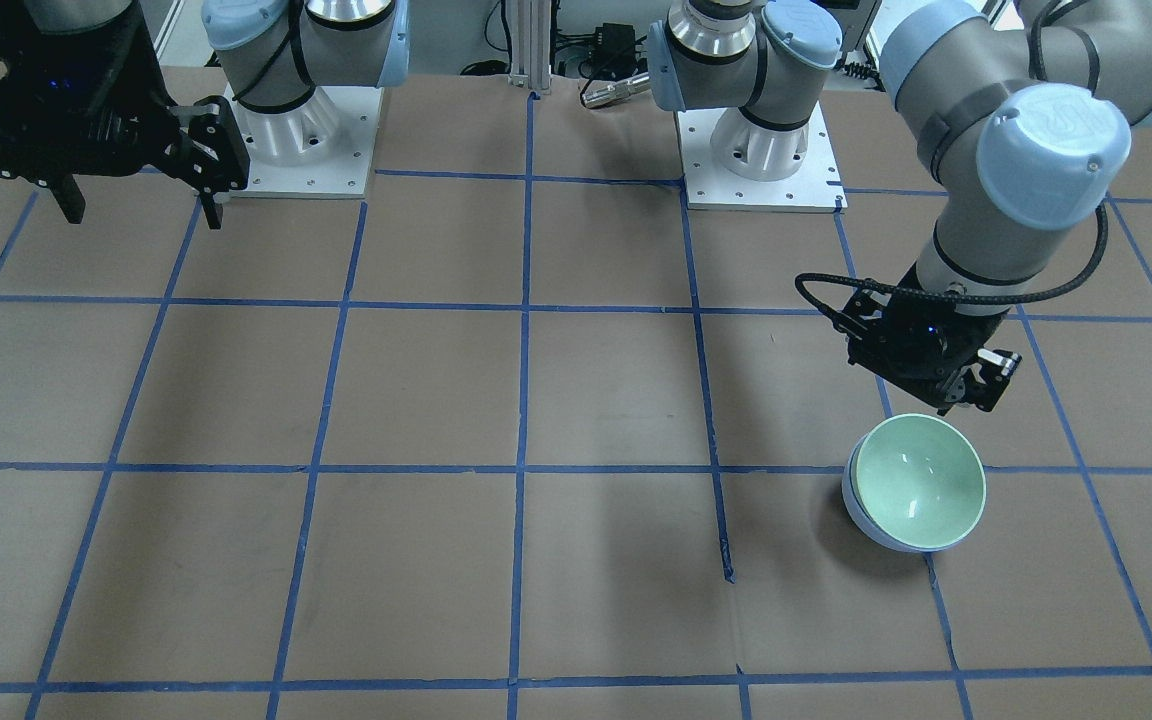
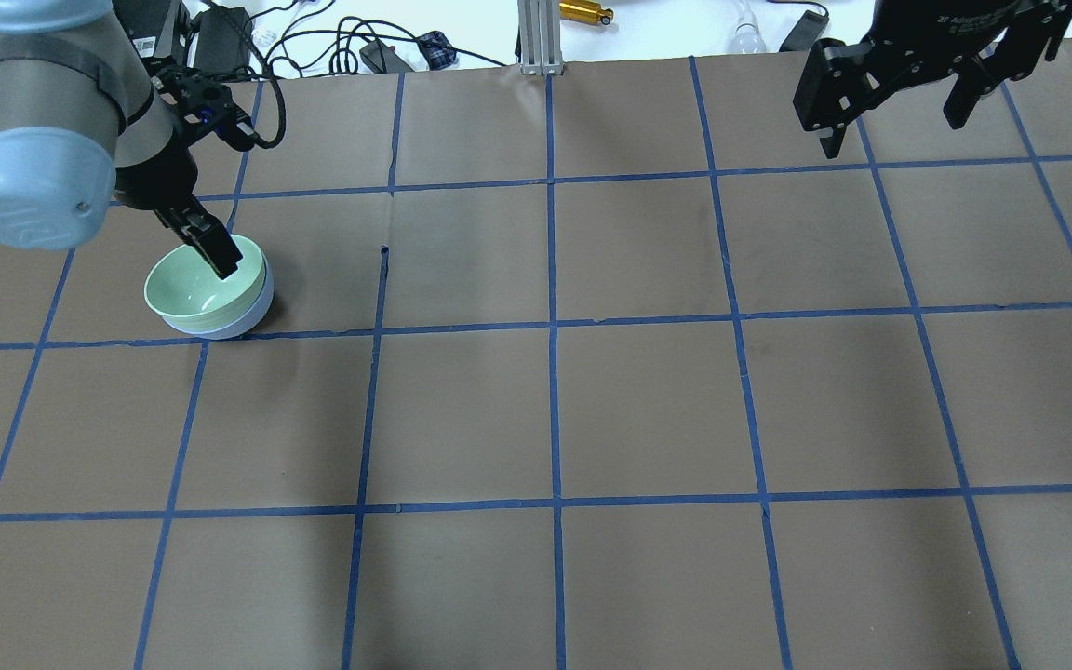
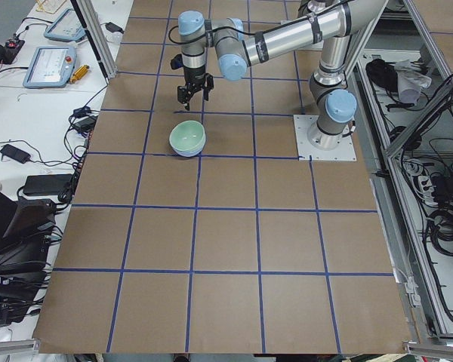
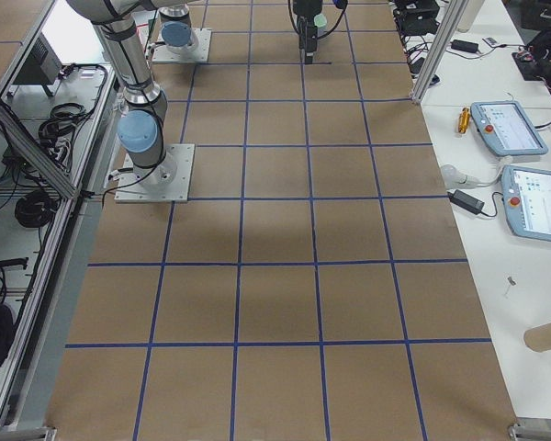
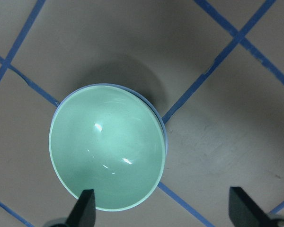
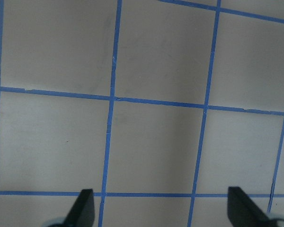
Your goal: Stack green bowl on blue bowl
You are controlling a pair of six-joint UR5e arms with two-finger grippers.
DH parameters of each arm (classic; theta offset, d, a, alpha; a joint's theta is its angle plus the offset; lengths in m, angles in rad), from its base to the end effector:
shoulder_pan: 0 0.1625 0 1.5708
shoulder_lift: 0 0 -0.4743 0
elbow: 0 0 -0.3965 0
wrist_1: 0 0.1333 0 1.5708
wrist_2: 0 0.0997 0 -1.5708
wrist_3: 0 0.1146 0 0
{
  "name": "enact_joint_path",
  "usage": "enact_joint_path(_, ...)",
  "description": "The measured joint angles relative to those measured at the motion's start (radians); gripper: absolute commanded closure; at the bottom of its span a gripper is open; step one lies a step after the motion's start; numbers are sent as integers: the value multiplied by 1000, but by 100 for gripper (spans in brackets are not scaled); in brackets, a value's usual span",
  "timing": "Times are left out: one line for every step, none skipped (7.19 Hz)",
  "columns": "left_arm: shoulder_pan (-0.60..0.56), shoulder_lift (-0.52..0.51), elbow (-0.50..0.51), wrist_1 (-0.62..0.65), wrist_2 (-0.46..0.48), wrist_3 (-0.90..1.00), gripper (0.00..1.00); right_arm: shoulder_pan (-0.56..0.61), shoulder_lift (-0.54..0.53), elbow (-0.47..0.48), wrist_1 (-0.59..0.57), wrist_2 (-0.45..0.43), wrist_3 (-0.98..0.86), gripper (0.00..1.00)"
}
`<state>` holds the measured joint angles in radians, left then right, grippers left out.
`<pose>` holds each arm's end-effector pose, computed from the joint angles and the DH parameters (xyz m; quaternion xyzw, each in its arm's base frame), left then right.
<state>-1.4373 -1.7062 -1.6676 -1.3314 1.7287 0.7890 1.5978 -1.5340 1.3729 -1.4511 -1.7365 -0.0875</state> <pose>-0.0410 -0.5608 0.4288 0.3206 0.9439 0.0319 0.0722 0.1282 -0.5098 0.5913 0.0553 -0.9948 0.0181 0.0833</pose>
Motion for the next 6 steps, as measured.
enact_joint_path(-13,16,31,-66,-24,-136,0,0,0,0,0,0,0,0)
enact_joint_path(-21,36,47,-113,-69,-279,0,0,0,0,0,0,0,0)
enact_joint_path(-30,62,55,-148,-109,-422,0,0,0,0,0,0,0,0)
enact_joint_path(-48,87,61,-174,-126,-521,0,0,0,0,0,0,0,0)
enact_joint_path(-73,107,64,-188,-129,-594,0,0,0,0,0,0,0,0)
enact_joint_path(-97,123,64,-194,-131,-654,0,0,0,0,0,0,0,0)
